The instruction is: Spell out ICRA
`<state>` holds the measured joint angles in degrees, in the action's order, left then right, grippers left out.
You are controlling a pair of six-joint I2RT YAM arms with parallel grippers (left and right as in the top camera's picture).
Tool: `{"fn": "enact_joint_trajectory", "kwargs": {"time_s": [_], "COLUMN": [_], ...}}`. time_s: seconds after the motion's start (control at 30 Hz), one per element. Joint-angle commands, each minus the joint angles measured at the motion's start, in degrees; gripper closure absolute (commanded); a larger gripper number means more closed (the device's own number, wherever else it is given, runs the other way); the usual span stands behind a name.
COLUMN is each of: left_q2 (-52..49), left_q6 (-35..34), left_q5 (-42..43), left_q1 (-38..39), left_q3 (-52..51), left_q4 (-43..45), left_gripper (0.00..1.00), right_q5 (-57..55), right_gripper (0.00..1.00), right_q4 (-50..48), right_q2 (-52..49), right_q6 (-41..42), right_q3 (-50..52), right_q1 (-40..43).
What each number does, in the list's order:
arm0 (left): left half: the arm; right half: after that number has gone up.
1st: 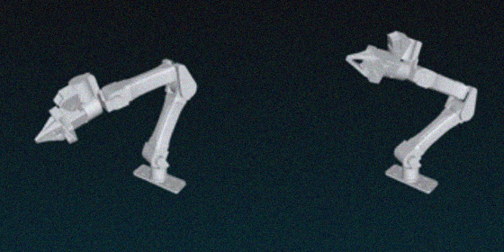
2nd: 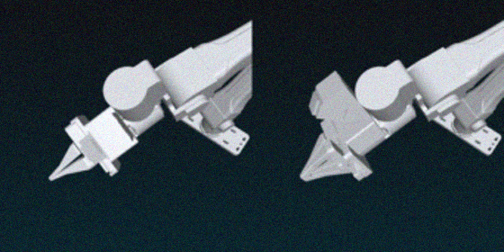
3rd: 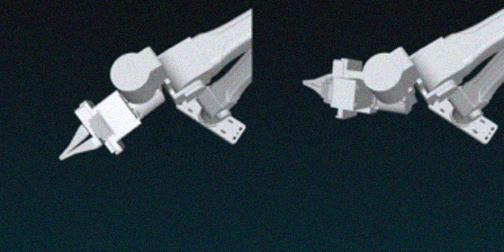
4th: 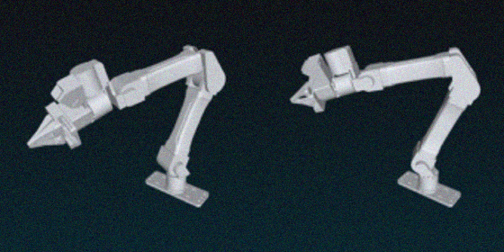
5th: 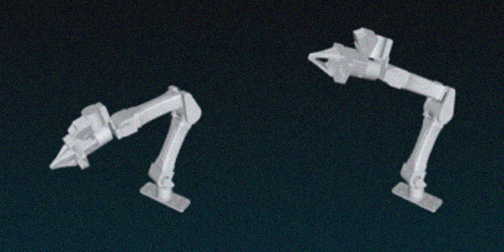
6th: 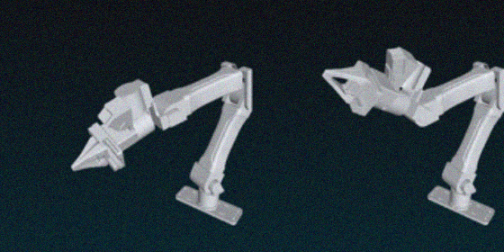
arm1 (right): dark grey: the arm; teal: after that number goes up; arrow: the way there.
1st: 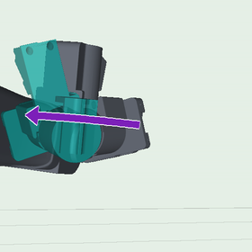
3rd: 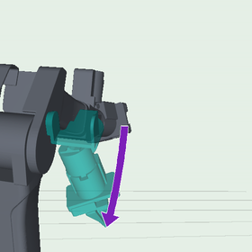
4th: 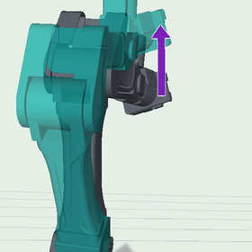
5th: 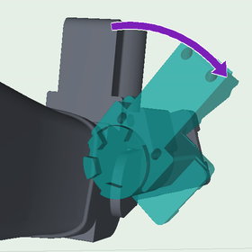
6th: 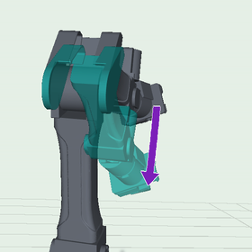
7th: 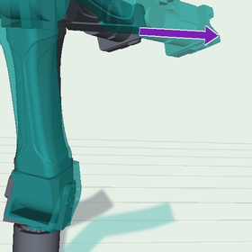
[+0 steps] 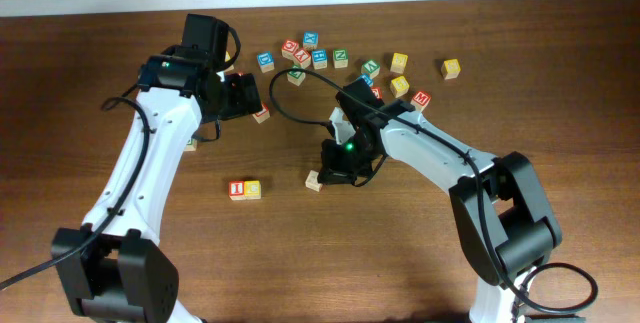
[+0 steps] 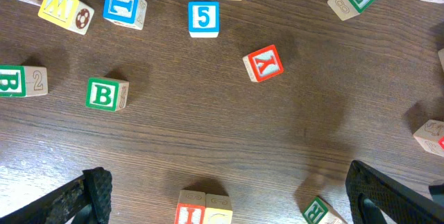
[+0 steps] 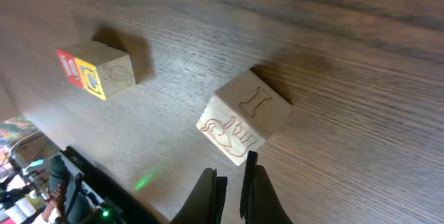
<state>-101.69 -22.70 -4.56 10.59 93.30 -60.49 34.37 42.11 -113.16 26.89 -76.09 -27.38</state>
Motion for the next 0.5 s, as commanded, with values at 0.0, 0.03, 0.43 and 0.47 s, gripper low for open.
{"fn": "enact_joint_trajectory", "kwargs": {"time_s": [0.0, 0.03, 0.43, 0.47], "left_q2": [0.02, 0.02, 0.02, 0.02], "left_q6": [0.48, 0.48, 0.5, 0.48], "left_q5": [-0.44, -0.44, -0.44, -0.44], "left_q1": [0.11, 0.11, 0.11, 0.11], "left_q3": [1.03, 1.03, 1.03, 1.03], "left_q4": [-0.07, -0.07, -0.07, -0.07], "left_gripper": [0.01, 0.01, 0.01, 0.01], "right_q5": [-2.19, -2.01, -4.79, -6.27], "right_gripper": [0.96, 0.96, 0.96, 0.96], "right_q4": [-0.94, -1.84, -3.1, -2.89], "right_q2": [0.28, 0.28, 0.28, 0.28], "right_q6": [0.24, 0.33, 2.51, 2.51], "right_q3": [0.31, 0.31, 0.37, 0.37], "right_q1": [-1.09, -1.55, -3.1, -3.1]}}
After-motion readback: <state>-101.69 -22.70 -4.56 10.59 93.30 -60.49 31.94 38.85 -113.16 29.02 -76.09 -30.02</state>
